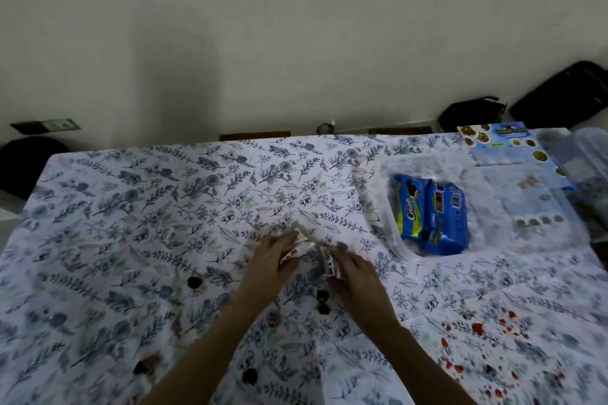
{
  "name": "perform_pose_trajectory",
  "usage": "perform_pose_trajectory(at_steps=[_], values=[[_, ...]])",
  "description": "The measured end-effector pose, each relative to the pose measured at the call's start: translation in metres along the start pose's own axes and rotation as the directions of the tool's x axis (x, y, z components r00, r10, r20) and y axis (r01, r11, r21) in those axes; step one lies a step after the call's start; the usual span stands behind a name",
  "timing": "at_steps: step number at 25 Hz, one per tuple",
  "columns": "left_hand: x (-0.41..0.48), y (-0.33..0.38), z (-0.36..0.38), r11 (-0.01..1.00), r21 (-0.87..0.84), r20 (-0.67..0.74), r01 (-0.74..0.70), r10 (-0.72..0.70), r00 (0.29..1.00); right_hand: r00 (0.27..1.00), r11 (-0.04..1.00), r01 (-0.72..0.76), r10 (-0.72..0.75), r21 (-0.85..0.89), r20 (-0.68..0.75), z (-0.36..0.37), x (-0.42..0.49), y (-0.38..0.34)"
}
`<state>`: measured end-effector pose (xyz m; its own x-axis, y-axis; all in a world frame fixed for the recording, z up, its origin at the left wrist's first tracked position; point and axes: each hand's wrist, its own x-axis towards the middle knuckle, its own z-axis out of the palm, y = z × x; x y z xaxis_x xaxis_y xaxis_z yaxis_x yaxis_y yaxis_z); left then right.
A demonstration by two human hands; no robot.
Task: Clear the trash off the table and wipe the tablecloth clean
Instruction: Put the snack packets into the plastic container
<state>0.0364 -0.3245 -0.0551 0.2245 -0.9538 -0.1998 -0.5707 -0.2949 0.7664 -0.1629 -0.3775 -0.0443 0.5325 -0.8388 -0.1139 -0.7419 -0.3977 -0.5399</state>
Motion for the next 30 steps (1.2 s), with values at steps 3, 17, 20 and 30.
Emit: perform_pose_trajectory(at_steps=[3,17,20,30], values=[[0.0,0.036,0.006,0.917,-0.391,-0.031,0.08,-0.1,0.994,0.994,0.966,-0.032,0.058,0.255,-0.095,-0.016,-0.018,-0.005],[0.075,0.199,0.064,0.904,-0.402,0.022,-0.147,0.17,0.985,0.918,0.962,-0.033,0.136,0.27,-0.371,-0.141,-0.01,0.098],[0.089,0.206,0.096,0.942,-0.257,0.055,-0.217,0.239,0.97,0.938,0.982,-0.179,0.191,0.068,-0.288,-0.144,0.002,0.133],[0.085,0.187,0.151,0.721,0.587,0.064,-0.369,0.413,0.908,0.984,0.96,-0.175,0.175,-0.22,-0.02,-0.149,0.003,0.149]])
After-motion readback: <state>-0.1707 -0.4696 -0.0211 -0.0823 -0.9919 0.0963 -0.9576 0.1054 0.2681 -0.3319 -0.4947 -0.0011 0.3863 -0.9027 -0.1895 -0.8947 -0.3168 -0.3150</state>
